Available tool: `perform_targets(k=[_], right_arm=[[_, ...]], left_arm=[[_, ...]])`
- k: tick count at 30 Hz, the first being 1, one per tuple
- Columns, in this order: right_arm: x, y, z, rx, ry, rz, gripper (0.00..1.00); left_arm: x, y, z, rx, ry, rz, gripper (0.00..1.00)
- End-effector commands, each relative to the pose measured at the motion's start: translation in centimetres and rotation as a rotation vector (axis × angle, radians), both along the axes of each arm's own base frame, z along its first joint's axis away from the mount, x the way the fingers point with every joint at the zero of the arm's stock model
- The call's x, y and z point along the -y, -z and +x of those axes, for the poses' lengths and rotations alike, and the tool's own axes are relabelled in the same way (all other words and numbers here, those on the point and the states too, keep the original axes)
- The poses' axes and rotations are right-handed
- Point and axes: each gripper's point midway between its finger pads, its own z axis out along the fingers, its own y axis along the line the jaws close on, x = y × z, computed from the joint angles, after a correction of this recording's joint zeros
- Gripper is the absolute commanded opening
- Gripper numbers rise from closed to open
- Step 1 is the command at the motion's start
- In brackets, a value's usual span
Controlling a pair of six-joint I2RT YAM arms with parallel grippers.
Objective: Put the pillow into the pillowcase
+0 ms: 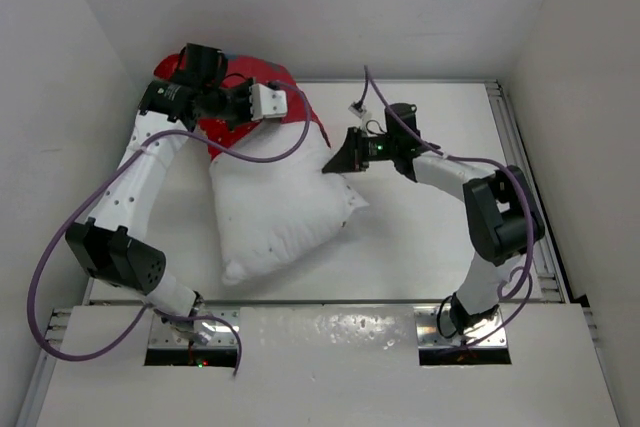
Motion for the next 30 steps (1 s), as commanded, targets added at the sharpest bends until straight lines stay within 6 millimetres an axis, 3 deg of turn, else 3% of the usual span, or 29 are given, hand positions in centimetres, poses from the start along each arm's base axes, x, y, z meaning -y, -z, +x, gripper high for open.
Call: perform_targets(k=[1, 3, 5, 7, 8, 9, 10, 12, 13, 14, 15, 16, 17, 18, 20, 22, 23, 24, 26, 27, 28, 30], right_arm=[[-0.7, -17.1, 1.0, 0.353, -0.017, 0.4, 0.0], [-0.4, -20.2, 1.7, 0.41, 0.04, 0.466, 0.0], [0.1, -21.6, 2.9, 0.432, 0.138, 0.486, 0.0], [0.6, -19.4, 4.4, 0.383, 0.263, 0.426, 0.0], [1.4, -19.9, 5.6, 0.391, 0.388, 0.414, 0.0], [1.8, -17.7, 6.2, 0.322, 0.453, 0.347, 0.0], [1.8, -16.0, 6.2, 0.307, 0.496, 0.294, 0.0], [2.2, -13.5, 6.8, 0.25, 0.611, 0.198, 0.0], [0.8, -12.5, 5.9, 0.254, 0.584, 0.155, 0.0], [-0.1, -11.2, 5.7, 0.24, 0.572, 0.109, 0.0], [-1.5, -9.3, 4.7, 0.209, 0.514, 0.039, 0.0], [-4.8, -10.4, 3.4, 0.3, 0.396, 0.005, 0.0], [-6.7, -9.9, 2.5, 0.335, 0.312, -0.05, 0.0], [-9.2, -6.4, 0.9, 0.352, 0.157, -0.234, 0.0], [-10.7, -3.0, -0.3, 0.38, 0.034, -0.353, 0.0], [-10.9, 0.9, -2.7, 0.316, -0.108, -0.421, 0.0], [-10.7, 1.6, -3.5, 0.298, -0.146, -0.418, 0.02], [-10.6, 1.9, -4.3, 0.312, -0.188, -0.405, 0.08], [-9.4, 2.1, -7.0, 0.319, -0.259, -0.374, 0.23], [-9.1, 1.8, -7.4, 0.362, -0.275, -0.352, 0.48], [-8.1, 1.4, -8.3, 0.379, -0.277, -0.344, 0.62], [-6.9, 0.2, -7.7, 0.42, -0.247, -0.331, 0.77]], left_arm=[[6.6, -7.4, -5.4, -0.038, 0.21, -0.28, 0.0], [7.0, -8.1, -6.3, -0.032, 0.25, -0.274, 0.0], [7.1, -8.4, -7.4, -0.019, 0.286, -0.245, 0.0], [6.7, -7.4, -8.6, 0.006, 0.332, -0.167, 0.0], [6.4, -6.6, -9.0, 0.012, 0.35, -0.125, 0.0], [5.8, -6.2, -9.4, 0.062, 0.363, -0.06, 0.0], [5.2, -3.9, -9.9, 0.018, 0.362, -0.015, 0.0], [3.2, -2.0, -10.4, 0.058, 0.357, 0.097, 0.0], [2.5, 0.8, -10.3, 0.025, 0.346, 0.136, 0.0], [1.3, 1.2, -10.2, 0.054, 0.297, 0.17, 0.0], [0.2, 2.1, -9.6, 0.058, 0.252, 0.184, 0.0], [-0.6, 4.3, -9.1, 0.048, 0.224, 0.201, 0.0], [-1.4, 5.4, -8.9, 0.039, 0.199, 0.216, 0.0], [-2.9, 7.1, -8.7, 0.019, 0.156, 0.24, 0.0], [-4.1, 8.6, -8.6, -0.007, 0.141, 0.256, 0.0], [-5.8, 10.6, -9.0, -0.044, 0.123, 0.276, 0.0], [-6.2, 10.8, -9.2, -0.021, 0.14, 0.294, 0.0], [-7.1, 12.5, -9.9, -0.053, 0.135, 0.308, 0.0], [-8.2, 13.7, -10.1, -0.018, 0.161, 0.368, 0.0], [-9.1, 15.3, -10.9, -0.029, 0.154, 0.39, 0.0], [-9.7, 16.0, -11.2, -0.024, 0.159, 0.413, 0.0], [-11.3, 18.9, -12.8, -0.046, 0.21, 0.5, 0.0]])
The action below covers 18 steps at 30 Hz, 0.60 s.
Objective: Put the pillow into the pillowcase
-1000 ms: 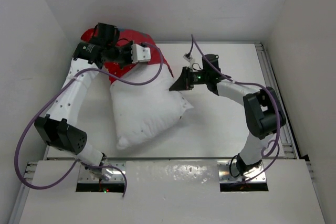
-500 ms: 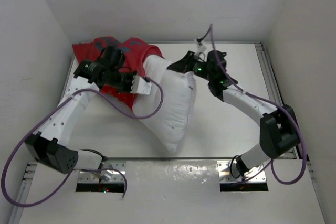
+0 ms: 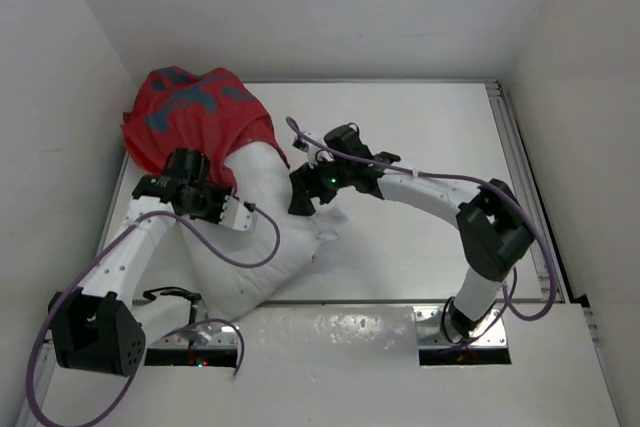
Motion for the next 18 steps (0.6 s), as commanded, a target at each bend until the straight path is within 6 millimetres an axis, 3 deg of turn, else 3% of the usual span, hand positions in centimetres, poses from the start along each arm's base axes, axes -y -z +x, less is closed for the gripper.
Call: perform_targets(k=[1, 2, 3, 5, 6, 9, 12, 13, 14, 15, 16, 17, 18], right_arm=[[2.1, -3.1, -1.3, 0.09, -0.087, 0.047, 0.9], [2.6, -4.7, -0.8, 0.111, -0.066, 0.082, 0.97], [3.9, -5.9, 1.5, 0.107, 0.013, 0.127, 0.99], [5.3, -8.1, 3.5, 0.081, 0.073, 0.226, 0.99], [7.0, -10.1, 6.7, 0.074, 0.177, 0.31, 0.99], [8.5, -11.5, 11.8, 0.025, 0.297, 0.405, 0.97], [7.1, -9.4, 15.4, -0.056, 0.358, 0.416, 0.63], [6.6, -8.7, 16.2, -0.089, 0.375, 0.423, 0.36], [5.8, -6.3, 17.4, -0.187, 0.425, 0.435, 0.26], [5.3, -6.5, 18.7, -0.202, 0.45, 0.465, 0.25], [4.7, -6.0, 19.4, -0.236, 0.463, 0.497, 0.33], [3.6, -7.0, 20.0, -0.267, 0.461, 0.588, 0.44], [2.6, -5.4, 20.6, -0.311, 0.453, 0.608, 0.54]], left_arm=[[-1.4, 2.7, -1.5, 0.034, 0.142, 0.097, 0.0], [-1.7, 3.4, -1.7, 0.035, 0.161, 0.118, 0.0], [-2.2, 4.6, -2.4, 0.019, 0.159, 0.139, 0.0], [-2.8, 5.3, -2.5, 0.024, 0.175, 0.175, 0.0], [-3.0, 5.8, -2.9, 0.012, 0.175, 0.179, 0.0], [-3.4, 6.5, -3.6, -0.014, 0.169, 0.192, 0.0], [-4.3, 6.7, -3.6, -0.015, 0.145, 0.211, 0.0], [-4.4, 6.7, -3.6, -0.015, 0.128, 0.21, 0.0], [-4.6, 6.3, -3.4, -0.003, 0.109, 0.206, 0.0], [-4.7, 6.1, -3.5, -0.007, 0.101, 0.203, 0.0], [-4.7, 5.7, -3.3, -0.001, 0.075, 0.19, 0.0], [-4.7, 5.5, -3.3, -0.003, 0.059, 0.181, 0.0], [-4.7, 5.3, -3.3, -0.003, 0.046, 0.174, 0.0]])
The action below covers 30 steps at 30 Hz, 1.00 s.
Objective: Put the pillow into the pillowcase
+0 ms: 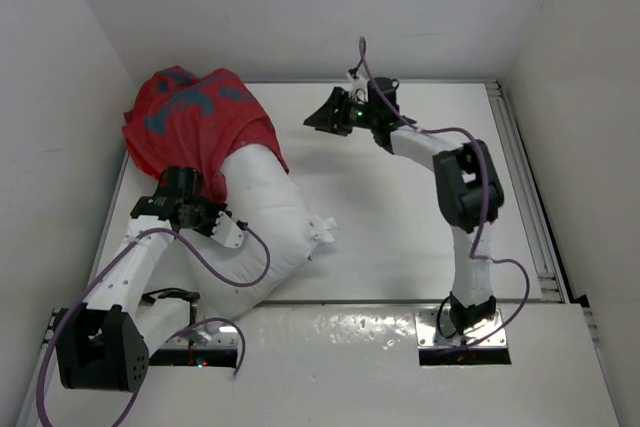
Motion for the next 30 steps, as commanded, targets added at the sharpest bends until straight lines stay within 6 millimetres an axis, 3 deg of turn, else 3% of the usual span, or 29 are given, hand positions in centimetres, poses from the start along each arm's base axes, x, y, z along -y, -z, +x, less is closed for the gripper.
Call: perform_targets(k=[1, 3, 6, 10, 13, 14, 18, 19, 20, 21, 22, 23, 24, 25, 26, 27, 28, 29, 30], right_arm=[[-4.5, -1.6, 1.1, -0.047, -0.029, 0.238, 0.66], [-6.7, -0.2, 0.6, -0.105, -0.085, 0.283, 0.76], [-10.1, -0.4, -2.3, -0.087, -0.231, 0.343, 0.87], [-12.1, -1.5, -6.1, -0.03, -0.382, 0.411, 0.9], [-12.9, 0.0, -7.5, -0.074, -0.393, 0.395, 0.88], [-13.0, 0.7, -8.0, -0.092, -0.399, 0.391, 0.86], [-13.7, 1.4, -10.5, -0.142, -0.455, 0.412, 0.41], [-13.2, 1.2, -10.5, -0.132, -0.448, 0.423, 0.18], [-12.5, 1.1, -11.0, -0.142, -0.432, 0.418, 0.05], [-11.8, 0.8, -10.4, -0.132, -0.387, 0.419, 0.0], [-10.6, 0.7, -9.7, -0.122, -0.346, 0.417, 0.0], [-9.4, 1.7, -10.0, -0.129, -0.304, 0.394, 0.0], [-8.2, -1.0, -8.9, -0.071, -0.238, 0.415, 0.0], [-6.1, -1.4, -7.7, -0.052, -0.173, 0.413, 0.0], [-4.3, -2.8, -7.6, -0.038, -0.109, 0.421, 0.0], [-2.9, -3.6, -7.1, -0.037, -0.067, 0.429, 0.0], [-0.4, -4.5, -5.9, -0.046, -0.005, 0.447, 0.0], [1.2, -4.5, -6.0, -0.071, 0.034, 0.455, 0.0], [2.8, -7.4, -6.1, -0.027, 0.057, 0.484, 0.0]], left_arm=[[-1.4, 1.2, -2.4, -0.12, -0.099, 0.011, 0.0], [-1.3, 1.2, -2.6, -0.129, -0.121, -0.001, 0.0], [-1.4, 0.7, -2.6, -0.118, -0.15, -0.015, 0.0], [-1.2, 0.2, -2.4, -0.097, -0.174, -0.038, 0.0], [-1.0, -0.2, -2.1, -0.088, -0.212, -0.073, 0.0], [-0.9, -0.4, -1.7, -0.073, -0.227, -0.089, 0.0], [-0.8, -2.2, -0.3, -0.066, -0.394, -0.222, 0.0], [-0.7, -3.4, 0.5, -0.047, -0.425, -0.275, 0.0], [-0.7, -4.2, 1.0, -0.037, -0.459, -0.31, 0.0], [-0.8, -5.5, 1.7, -0.037, -0.536, -0.395, 0.0], [-0.6, -6.5, 2.3, -0.025, -0.561, -0.441, 0.0], [-0.8, -7.4, 2.9, -0.017, -0.597, -0.487, 0.0], [-1.3, -8.2, 3.4, -0.029, -0.681, -0.56, 0.0], [-0.9, -10.7, 4.4, 0.001, -0.683, -0.636, 0.0], [-1.4, -11.6, 5.0, -0.008, -0.761, -0.707, 0.0], [-1.2, -14.2, 6.0, 0.02, -0.756, -0.774, 0.0], [-1.5, -15.6, 6.7, 0.036, -0.775, -0.814, 0.0], [-1.7, -16.6, 7.3, 0.042, -0.799, -0.849, 0.0], [-2.2, -18.6, 8.2, 0.057, -0.854, -0.909, 0.0]])
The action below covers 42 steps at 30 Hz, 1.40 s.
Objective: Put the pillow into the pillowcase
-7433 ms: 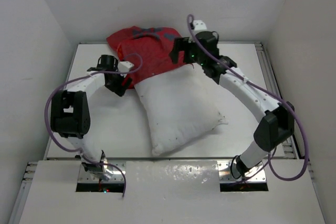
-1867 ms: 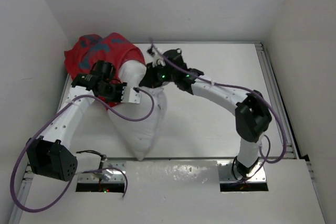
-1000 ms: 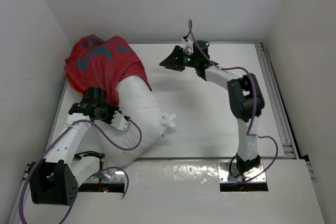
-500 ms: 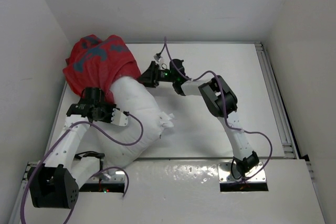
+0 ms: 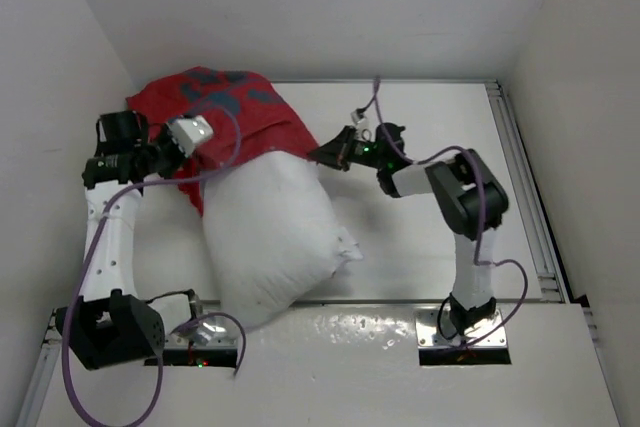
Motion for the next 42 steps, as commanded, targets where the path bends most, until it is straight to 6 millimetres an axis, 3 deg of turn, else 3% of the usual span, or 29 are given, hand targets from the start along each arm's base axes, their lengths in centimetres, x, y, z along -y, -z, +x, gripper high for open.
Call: perform_targets(k=[1, 2, 3, 8, 11, 12, 13, 14, 15, 16, 17, 18, 19, 20, 21, 22, 24, 25, 27, 30, 32, 35, 39, 40, 42], right_arm=[[7.7, -11.5, 3.1, 0.22, 0.213, 0.14, 0.0], [9.2, -11.6, 3.0, 0.209, 0.242, 0.138, 0.0], [11.5, -13.6, 3.1, 0.232, 0.289, 0.141, 0.0], [16.3, -15.2, 3.5, 0.241, 0.371, 0.032, 0.0], [18.3, -16.5, 4.2, 0.244, 0.423, -0.011, 0.0], [18.9, -16.9, 4.5, 0.223, 0.44, -0.011, 0.0], [19.4, -19.4, 5.2, 0.259, 0.465, 0.0, 0.0], [19.8, -20.6, 5.7, 0.256, 0.491, 0.003, 0.0], [20.1, -21.1, 6.3, 0.206, 0.516, 0.003, 0.0], [20.3, -25.4, 7.1, 0.286, 0.535, 0.028, 0.0], [20.6, -27.7, 7.7, 0.321, 0.564, 0.041, 0.0], [20.7, -29.2, 8.0, 0.323, 0.575, 0.038, 0.0], [21.0, -33.9, 8.0, 0.412, 0.593, 0.062, 0.0], [21.4, -35.4, 8.2, 0.422, 0.625, 0.064, 0.0], [23.2, -38.5, 8.1, 0.481, 0.676, 0.083, 0.0], [23.8, -39.5, 8.0, 0.494, 0.701, 0.093, 0.0], [26.1, -41.4, 8.1, 0.494, 0.768, 0.127, 0.0], [26.9, -41.6, 8.1, 0.482, 0.783, 0.141, 0.0], [29.5, -41.7, 8.2, 0.452, 0.838, 0.173, 0.0], [31.6, -42.4, 7.5, 0.456, 0.912, 0.183, 0.0], [31.9, -42.8, 7.1, 0.463, 0.939, 0.174, 0.0], [31.3, -42.9, 7.0, 0.477, 0.95, 0.144, 0.0], [30.6, -38.0, 10.8, 0.336, 0.944, 0.072, 0.0], [30.5, -37.8, 11.2, 0.326, 0.924, 0.072, 0.0], [30.6, -41.1, 11.0, 0.36, 0.91, 0.092, 0.0]], left_arm=[[0.4, -7.0, 3.3, 0.126, -0.128, -0.249, 0.0], [0.1, -7.8, 3.9, 0.139, -0.152, -0.265, 0.0], [-0.5, -8.8, 4.6, 0.151, -0.198, -0.288, 0.0], [-1.6, -11.7, 6.5, 0.261, -0.248, -0.286, 0.0], [-1.0, -12.2, 7.6, 0.296, -0.241, -0.247, 0.0], [-0.3, -13.4, 8.3, 0.318, -0.214, -0.237, 0.0], [0.2, -14.1, 8.6, 0.328, -0.202, -0.237, 0.0], [0.8, -14.3, 9.7, 0.314, -0.195, -0.254, 0.0], [1.2, -17.8, 10.2, 0.371, -0.182, -0.268, 0.0], [1.4, -19.5, 10.7, 0.39, -0.178, -0.282, 0.0], [1.7, -23.1, 11.8, 0.436, -0.176, -0.324, 0.0], [2.0, -23.6, 12.1, 0.41, -0.178, -0.353, 0.0], [2.1, -25.1, 12.4, 0.42, -0.179, -0.372, 0.0], [2.0, -27.8, 13.7, 0.454, -0.186, -0.411, 0.0], [2.0, -27.4, 13.9, 0.415, -0.197, -0.421, 0.0], [2.1, -28.8, 14.7, 0.438, -0.197, -0.431, 0.0], [1.5, -28.8, 15.3, 0.44, -0.24, -0.446, 0.0], [1.2, -27.8, 15.6, 0.415, -0.27, -0.464, 0.0], [0.7, -28.0, 15.9, 0.438, -0.289, -0.49, 0.0], [0.6, -27.1, 15.7, 0.406, -0.298, -0.533, 0.0], [0.9, -26.6, 15.9, 0.372, -0.292, -0.574, 0.0], [1.6, -23.6, 16.9, 0.264, -0.291, -0.617, 0.0], [2.9, -16.1, 18.7, 0.051, -0.314, -0.629, 0.0], [3.2, -14.6, 19.3, 0.005, -0.317, -0.635, 0.0], [2.5, -14.1, 20.0, -0.035, -0.334, -0.655, 0.0]])
